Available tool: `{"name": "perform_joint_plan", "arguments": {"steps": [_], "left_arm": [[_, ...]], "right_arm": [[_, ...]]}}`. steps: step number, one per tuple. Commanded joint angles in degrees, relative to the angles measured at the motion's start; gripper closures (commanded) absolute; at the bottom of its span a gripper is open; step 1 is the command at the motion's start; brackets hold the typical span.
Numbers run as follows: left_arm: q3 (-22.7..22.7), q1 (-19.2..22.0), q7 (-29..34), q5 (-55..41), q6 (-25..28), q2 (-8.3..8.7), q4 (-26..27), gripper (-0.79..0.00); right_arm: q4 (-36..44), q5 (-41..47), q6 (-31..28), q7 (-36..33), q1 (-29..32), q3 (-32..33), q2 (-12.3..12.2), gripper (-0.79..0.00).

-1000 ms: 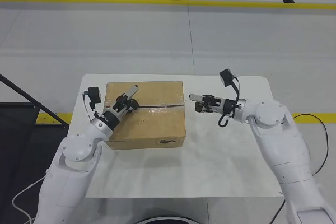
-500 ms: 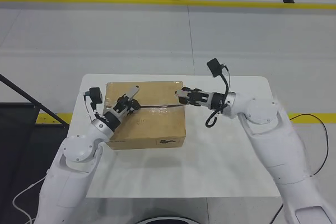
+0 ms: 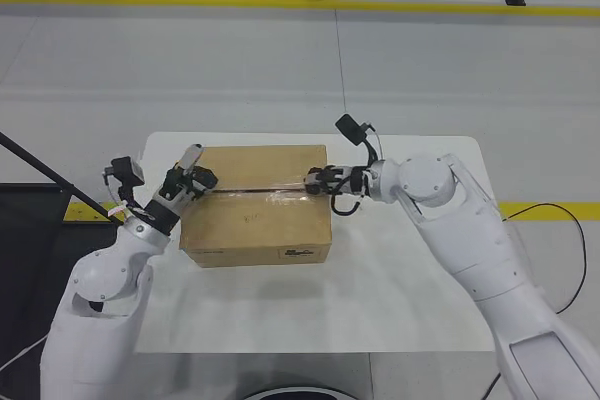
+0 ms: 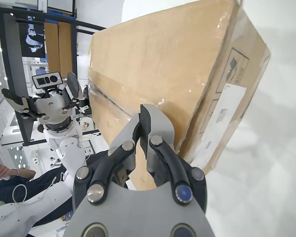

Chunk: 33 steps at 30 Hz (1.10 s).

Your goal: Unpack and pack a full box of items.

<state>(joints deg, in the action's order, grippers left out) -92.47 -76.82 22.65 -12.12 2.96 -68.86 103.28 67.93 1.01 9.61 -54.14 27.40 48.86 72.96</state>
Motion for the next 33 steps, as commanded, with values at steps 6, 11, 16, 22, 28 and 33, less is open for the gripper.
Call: {"name": "perform_joint_plan", "arguments": {"steps": [6,11,16,22,28,33], "left_arm": [[-2.9,-2.3,-1.1,1.0,0.8,0.30,-3.1,-0.785],[-3.5,-3.2,-1.0,-0.5,2.0,0.32,-4.5,-0.785],[-4.2,-4.2,-0.5,-1.6,3.0,0.37,-4.7,-0.785],[-6.2,-6.0,-0.1,-4.1,4.8,0.47,-3.7,-0.785],[-8.4,-7.9,0.5,-6.0,5.9,0.61,-3.5,-0.785],[-8.5,-8.2,0.8,-6.2,6.0,0.65,-4.5,-0.785]], "right_arm": [[-1.6,0.6,1.1,0.5,-1.5,-2.0,1.2,0.000],[-3.5,1.7,1.7,0.9,-3.3,-4.4,2.7,0.000],[-6.3,2.8,2.2,1.7,-5.8,-7.7,4.9,0.000],[-10.6,4.5,1.1,2.2,-8.8,-11.6,7.9,0.000],[-14.5,6.3,-0.9,2.8,-11.0,-14.2,10.7,0.000],[-17.3,7.4,-2.1,3.4,-12.8,-16.6,13.4,0.000]]}}
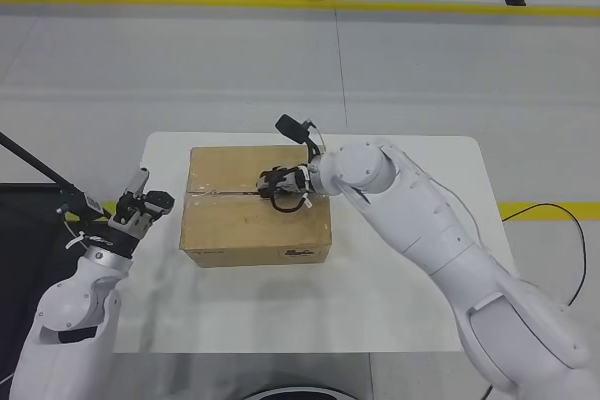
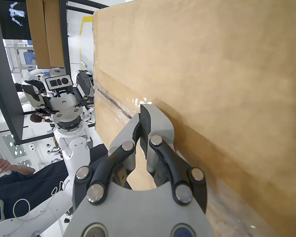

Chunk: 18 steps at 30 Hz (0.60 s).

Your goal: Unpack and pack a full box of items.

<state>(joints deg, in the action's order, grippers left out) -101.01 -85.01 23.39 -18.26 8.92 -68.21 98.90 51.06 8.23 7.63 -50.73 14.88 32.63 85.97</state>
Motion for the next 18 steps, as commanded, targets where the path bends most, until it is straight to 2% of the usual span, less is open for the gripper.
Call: {"name": "perform_joint_plan", "arguments": {"steps": [1,18], "left_arm": [[0.0,-0.1,0.1,-0.1,0.2,0.01,-0.3,-0.785],[-1.7,-3.0,1.5,-2.0,2.6,0.13,-2.0,-0.785]], "right_arm": [[-1.1,0.4,-0.5,0.1,-0.7,-0.8,1.0,0.000],[-17.5,5.6,-4.0,4.2,-7.0,-7.2,13.6,0.000]]}}
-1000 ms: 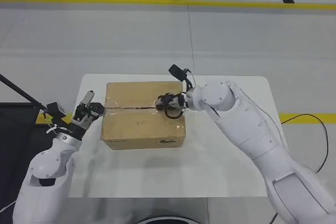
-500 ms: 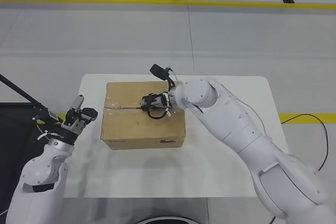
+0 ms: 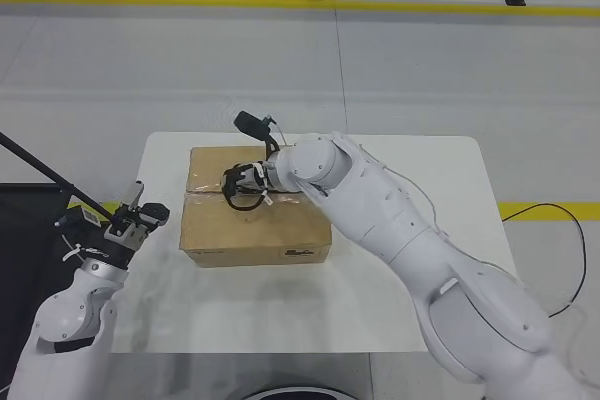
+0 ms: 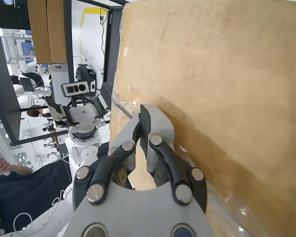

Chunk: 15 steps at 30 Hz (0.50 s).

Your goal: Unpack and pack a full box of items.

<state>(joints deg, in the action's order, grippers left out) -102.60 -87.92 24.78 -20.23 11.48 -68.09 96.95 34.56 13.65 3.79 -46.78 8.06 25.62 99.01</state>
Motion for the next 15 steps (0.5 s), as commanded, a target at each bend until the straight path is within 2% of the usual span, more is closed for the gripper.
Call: {"name": "perform_joint_plan", "arguments": {"steps": [1,9,15], "left_arm": [[-0.2,-0.2,0.2,-0.1,0.0,0.02,-0.1,-0.785],[-0.5,0.1,1.7,-0.2,-0.5,0.21,-0.8,-0.785],[0.0,1.1,3.0,0.2,-0.9,0.35,-1.6,-0.785]], "right_arm": [[-2.1,0.4,-0.3,0.4,-0.4,-0.3,1.3,0.000],[-8.9,1.0,-2.7,-1.7,-1.2,-1.4,5.9,0.000],[-12.7,2.2,-5.9,-5.3,-1.9,-0.7,7.9,0.000]]}}
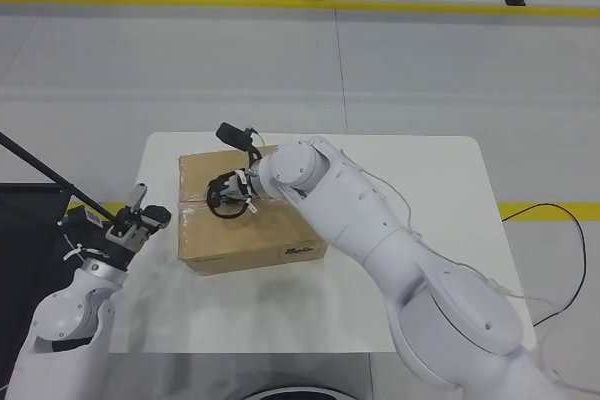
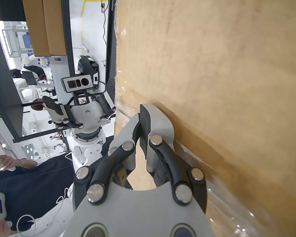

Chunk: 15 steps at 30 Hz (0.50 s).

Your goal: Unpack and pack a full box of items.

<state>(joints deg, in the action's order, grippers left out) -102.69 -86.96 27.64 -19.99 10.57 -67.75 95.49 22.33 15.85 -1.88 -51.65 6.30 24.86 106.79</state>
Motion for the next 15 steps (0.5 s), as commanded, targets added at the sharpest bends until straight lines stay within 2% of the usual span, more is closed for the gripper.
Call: {"name": "perform_joint_plan", "arguments": {"steps": [1,15], "left_arm": [[0.1,0.2,0.2,0.0,0.0,0.03,-0.2,-0.785],[1.9,2.2,1.8,0.9,-0.5,0.22,-1.5,-0.785]], "right_arm": [[-0.9,0.1,-0.6,-1.0,-0.2,0.2,0.4,0.000],[-4.6,-0.9,-4.4,-6.0,-1.0,2.0,1.8,0.000]]}}
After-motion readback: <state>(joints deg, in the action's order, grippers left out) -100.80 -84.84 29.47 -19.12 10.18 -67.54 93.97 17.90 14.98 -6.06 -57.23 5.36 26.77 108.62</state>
